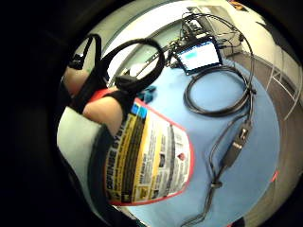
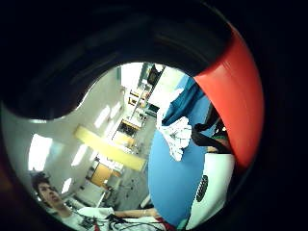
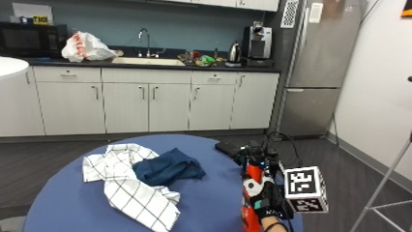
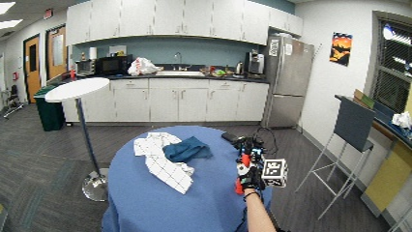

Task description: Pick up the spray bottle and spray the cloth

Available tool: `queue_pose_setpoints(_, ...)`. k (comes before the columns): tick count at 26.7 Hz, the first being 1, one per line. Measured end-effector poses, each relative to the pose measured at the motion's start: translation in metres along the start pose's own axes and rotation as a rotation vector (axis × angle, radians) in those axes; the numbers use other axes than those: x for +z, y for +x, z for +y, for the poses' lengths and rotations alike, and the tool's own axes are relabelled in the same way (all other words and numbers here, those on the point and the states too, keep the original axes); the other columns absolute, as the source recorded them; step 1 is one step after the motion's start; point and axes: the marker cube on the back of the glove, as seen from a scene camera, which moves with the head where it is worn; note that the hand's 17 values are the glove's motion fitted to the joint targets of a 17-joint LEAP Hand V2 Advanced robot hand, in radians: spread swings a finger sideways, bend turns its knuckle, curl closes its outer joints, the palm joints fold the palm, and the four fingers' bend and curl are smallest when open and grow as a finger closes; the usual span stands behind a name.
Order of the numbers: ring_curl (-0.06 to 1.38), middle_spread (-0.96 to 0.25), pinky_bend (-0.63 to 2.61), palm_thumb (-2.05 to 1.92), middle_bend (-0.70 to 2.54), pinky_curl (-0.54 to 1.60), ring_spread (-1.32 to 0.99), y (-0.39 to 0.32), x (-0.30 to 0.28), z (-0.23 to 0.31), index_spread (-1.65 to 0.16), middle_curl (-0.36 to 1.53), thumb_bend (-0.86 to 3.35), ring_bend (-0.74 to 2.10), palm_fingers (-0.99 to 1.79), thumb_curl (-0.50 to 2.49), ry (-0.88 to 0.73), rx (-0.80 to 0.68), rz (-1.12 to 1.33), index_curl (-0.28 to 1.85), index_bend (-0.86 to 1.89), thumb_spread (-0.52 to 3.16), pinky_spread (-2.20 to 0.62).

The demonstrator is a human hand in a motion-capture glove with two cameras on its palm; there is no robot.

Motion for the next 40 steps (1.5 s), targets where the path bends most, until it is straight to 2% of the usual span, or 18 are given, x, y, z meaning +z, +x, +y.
queue_pose_setpoints(4,0.36,-0.10,0.50,0.98,0.54,0.26,-0.06,-0.016,0.021,0.010,-0.25,0.41,0.18,0.56,0.97,0.44,-0.215,-0.042,-0.022,0.16,0.08,0.91,0.20)
queue_pose_setpoints(10,0.38,-0.11,0.51,0.99,0.52,0.28,-0.08,-0.090,0.064,-0.003,-0.24,0.43,0.13,0.57,1.00,0.47,-0.561,-0.132,-0.021,0.17,0.07,0.84,0.17)
queue_pose_setpoints(14,0.38,-0.11,0.51,0.99,0.52,0.29,-0.09,-0.114,0.092,-0.007,-0.23,0.43,0.10,0.58,1.03,0.50,-0.772,-0.159,0.135,0.17,0.06,0.81,0.16)
queue_pose_setpoints(19,0.39,-0.12,0.51,1.00,0.51,0.30,-0.09,-0.106,0.120,0.006,-0.23,0.44,0.07,0.58,1.05,0.52,-1.015,-0.099,0.357,0.16,0.06,0.79,0.15)
queue_pose_setpoints(28,0.39,-0.11,0.51,1.00,0.50,0.31,-0.10,-0.039,0.097,0.009,-0.20,0.45,0.01,0.58,1.08,0.56,-1.174,0.038,0.633,0.16,0.06,0.80,0.13)
queue_pose_setpoints(40,0.40,-0.11,0.50,1.00,0.50,0.32,-0.10,-0.015,0.048,-0.006,-0.19,0.46,-0.02,0.58,1.08,0.59,-1.126,0.098,0.705,0.16,0.06,0.83,0.11)
